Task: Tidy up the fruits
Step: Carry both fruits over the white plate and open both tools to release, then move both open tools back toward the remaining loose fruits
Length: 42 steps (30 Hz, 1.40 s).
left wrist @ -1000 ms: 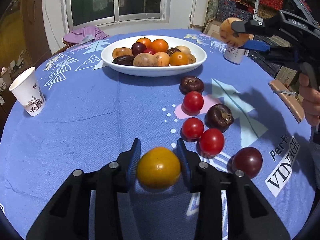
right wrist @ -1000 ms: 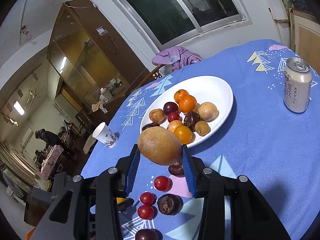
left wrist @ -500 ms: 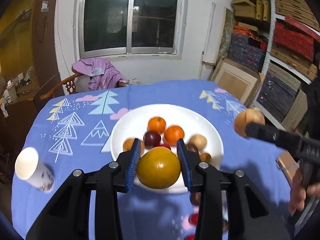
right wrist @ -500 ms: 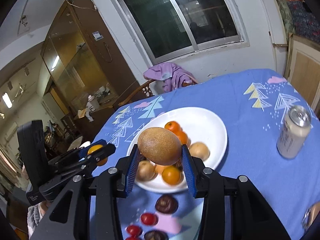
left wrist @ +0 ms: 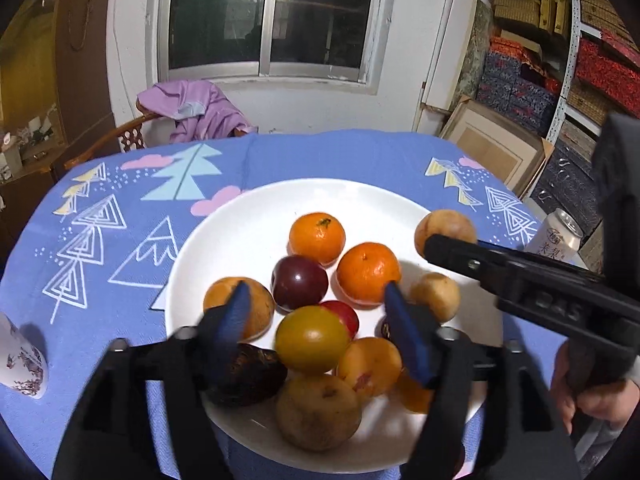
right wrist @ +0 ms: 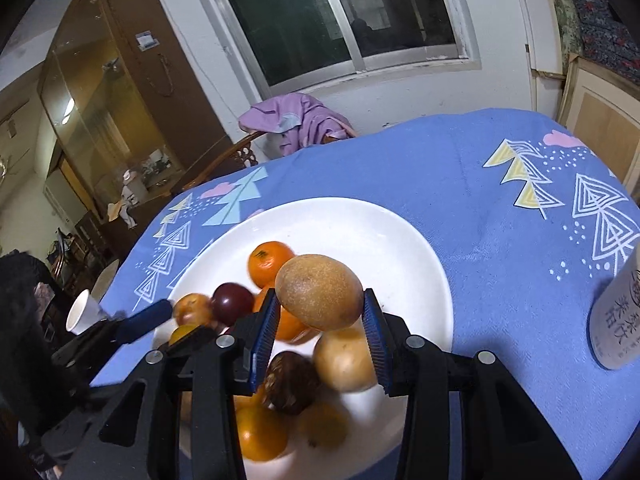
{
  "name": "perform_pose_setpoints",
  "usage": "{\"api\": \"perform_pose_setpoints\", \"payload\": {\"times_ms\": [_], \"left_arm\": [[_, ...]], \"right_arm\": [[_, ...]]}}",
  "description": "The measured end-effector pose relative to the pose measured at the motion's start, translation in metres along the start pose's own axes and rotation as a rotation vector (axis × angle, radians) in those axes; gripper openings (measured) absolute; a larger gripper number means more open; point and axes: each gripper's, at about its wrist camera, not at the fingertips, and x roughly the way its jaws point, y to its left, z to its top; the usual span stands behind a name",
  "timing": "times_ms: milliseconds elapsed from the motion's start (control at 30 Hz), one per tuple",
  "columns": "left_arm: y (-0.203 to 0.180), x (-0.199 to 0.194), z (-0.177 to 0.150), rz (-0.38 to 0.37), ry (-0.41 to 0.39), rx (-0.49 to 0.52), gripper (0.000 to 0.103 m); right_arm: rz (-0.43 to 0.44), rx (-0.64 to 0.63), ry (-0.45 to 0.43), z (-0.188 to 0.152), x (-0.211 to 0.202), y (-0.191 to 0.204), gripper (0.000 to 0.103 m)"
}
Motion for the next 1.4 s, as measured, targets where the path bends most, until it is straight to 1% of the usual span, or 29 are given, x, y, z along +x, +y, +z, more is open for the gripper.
{"api": "perform_pose_setpoints", "payload": {"times_ms": [67, 100, 167, 233, 267, 333, 367, 433, 467, 500, 533, 600, 667, 733, 800, 867, 933, 1000, 1067, 1133, 1200, 1267, 1333, 1400], "left_arm": [[-0.001, -0.005, 0.001, 0.007, -0.017, 0.003, 0.084], [-0.001, -0.007, 0.001, 0.003, -0.024, 0.000, 0.086], [0.002, -0.011, 0.001, -0.004, -0.029, -0.011, 0.086], [0.004, -0.015, 0.000, 0.000, -0.030, -0.024, 0.092], [0.007, -0.020, -0.001, 0.006, -0.035, -0.034, 0.095], [0.010, -0.030, -0.003, 0.016, -0.043, -0.037, 0.096], [0.011, -0.037, -0.005, 0.035, -0.047, -0.031, 0.096], [0.013, -0.052, -0.011, 0.075, -0.059, -0.025, 0.098], [0.014, -0.060, -0.016, 0.092, -0.064, -0.027, 0.098], [0.015, -0.067, -0.021, 0.105, -0.061, -0.026, 0.098], [0.015, -0.072, -0.025, 0.110, -0.053, -0.024, 0.098], [0.016, -0.085, -0.040, 0.121, -0.028, -0.020, 0.098], [0.015, -0.100, -0.063, 0.130, -0.015, -0.007, 0.099], [0.014, -0.111, -0.087, 0.129, -0.011, 0.004, 0.099], [0.010, -0.118, -0.114, 0.142, 0.010, 0.013, 0.099], [0.003, -0.124, -0.134, 0.137, 0.037, 0.035, 0.099], [-0.006, -0.128, -0.146, 0.120, 0.056, 0.055, 0.099], [-0.015, -0.134, -0.151, 0.103, 0.051, 0.079, 0.099], [-0.023, -0.143, -0.155, 0.092, 0.020, 0.099, 0.099], [-0.030, -0.148, -0.158, 0.077, 0.014, 0.120, 0.099], [-0.036, -0.147, -0.160, 0.068, 0.027, 0.138, 0.099], [-0.041, -0.142, -0.165, 0.058, 0.059, 0.159, 0.099], [-0.044, -0.134, -0.165, 0.065, 0.083, 0.177, 0.099], [-0.044, -0.132, -0.166, 0.044, 0.093, 0.181, 0.099]], "right_arm": [[0.003, 0.028, 0.020, 0.000, 0.008, -0.007, 0.044], [0.007, 0.039, 0.024, -0.001, 0.010, -0.009, 0.044], [0.018, 0.047, 0.021, -0.003, 0.007, -0.012, 0.045], [0.031, 0.048, -0.004, -0.002, -0.003, -0.011, 0.054], [0.039, 0.048, -0.021, -0.001, -0.010, -0.009, 0.056], [0.054, 0.051, -0.061, -0.001, -0.030, -0.006, 0.062], [0.067, 0.054, -0.080, -0.001, -0.040, -0.004, 0.065], [0.083, 0.062, -0.120, -0.006, -0.066, -0.001, 0.081], [0.083, 0.067, -0.137, -0.010, -0.078, 0.001, 0.085], [0.080, 0.069, -0.148, -0.013, -0.088, 0.002, 0.091], [0.075, 0.065, -0.147, -0.018, -0.100, 0.007, 0.094], [0.086, 0.055, -0.129, -0.027, -0.114, 0.011, 0.094], [0.108, 0.056, -0.126, -0.048, -0.133, 0.014, 0.097], [0.108, 0.043, -0.125, -0.070, -0.147, 0.013, 0.098], [0.083, 0.027, -0.134, -0.093, -0.158, 0.010, 0.099], [0.045, 0.002, -0.143, -0.120, -0.165, 0.003, 0.100], [0.014, -0.002, -0.107, -0.137, -0.165, -0.003, 0.100], [0.018, 0.009, -0.091, -0.143, -0.166, -0.006, 0.100], [0.016, 0.007, -0.096, -0.144, -0.167, -0.006, 0.100], [0.012, -0.010, -0.097, -0.144, -0.166, -0.005, 0.100], [0.009, -0.008, -0.090, -0.145, -0.165, -0.005, 0.100], [0.011, -0.002, -0.081, -0.146, -0.164, -0.006, 0.100], [0.010, -0.003, -0.078, -0.145, -0.163, -0.006, 0.100], [0.011, -0.003, -0.076, -0.145, -0.162, -0.005, 0.100]]}}
